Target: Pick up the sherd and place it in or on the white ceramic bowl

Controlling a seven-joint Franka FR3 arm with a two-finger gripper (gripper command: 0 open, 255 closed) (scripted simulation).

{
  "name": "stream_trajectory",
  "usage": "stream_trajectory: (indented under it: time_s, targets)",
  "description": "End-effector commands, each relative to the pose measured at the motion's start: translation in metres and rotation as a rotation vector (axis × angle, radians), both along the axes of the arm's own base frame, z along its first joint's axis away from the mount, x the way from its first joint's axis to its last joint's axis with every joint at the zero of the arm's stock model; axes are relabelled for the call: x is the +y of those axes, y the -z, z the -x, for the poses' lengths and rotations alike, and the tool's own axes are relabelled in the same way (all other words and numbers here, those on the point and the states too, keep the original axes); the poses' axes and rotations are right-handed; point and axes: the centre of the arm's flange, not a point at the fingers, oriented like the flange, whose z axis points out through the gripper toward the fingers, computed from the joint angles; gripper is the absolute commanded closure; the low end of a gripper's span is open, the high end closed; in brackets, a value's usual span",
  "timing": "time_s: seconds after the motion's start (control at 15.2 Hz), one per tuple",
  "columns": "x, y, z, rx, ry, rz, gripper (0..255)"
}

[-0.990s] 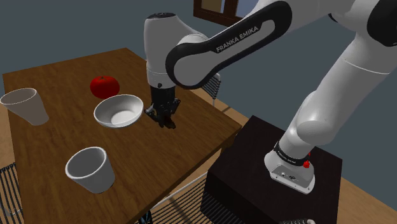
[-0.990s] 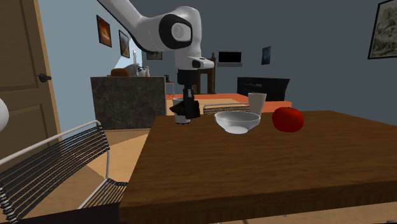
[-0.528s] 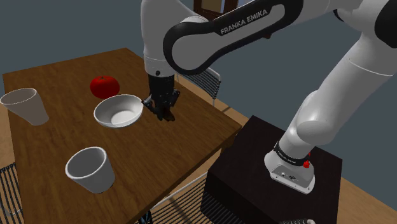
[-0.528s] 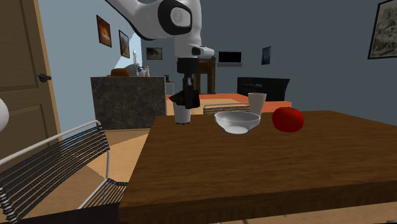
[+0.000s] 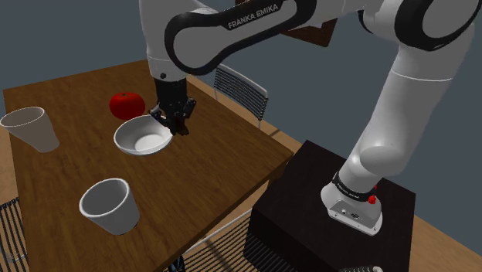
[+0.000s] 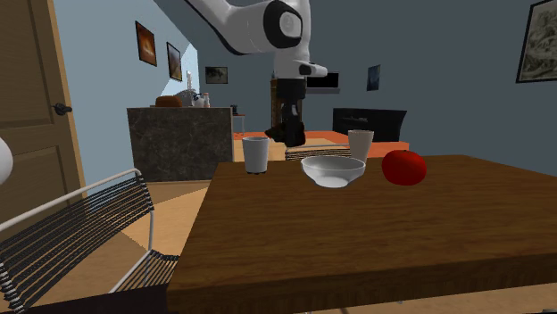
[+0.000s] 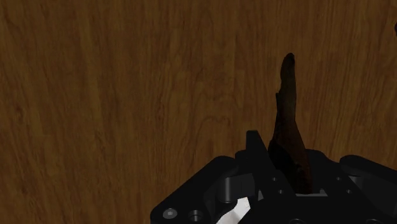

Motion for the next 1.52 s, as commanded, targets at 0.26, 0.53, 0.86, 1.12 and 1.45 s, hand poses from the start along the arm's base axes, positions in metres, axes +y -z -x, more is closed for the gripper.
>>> stream_trajectory:
  time_s: [0.26, 0.53, 0.86, 1.12, 1.45]
  targets:
    - [0.016, 0.001, -0.08, -0.001, 0.001, 0.001, 255]
    - [0.027, 0.001, -0.131, -0.001, 0.001, 0.001, 255]
    - [0.032, 0.017, -0.154, -0.001, 0.001, 0.001, 255]
    - [0.032, 0.039, -0.154, -0.001, 0.001, 0.001, 255]
    - [0.032, 0.065, -0.154, -0.001, 0.001, 0.001, 255]
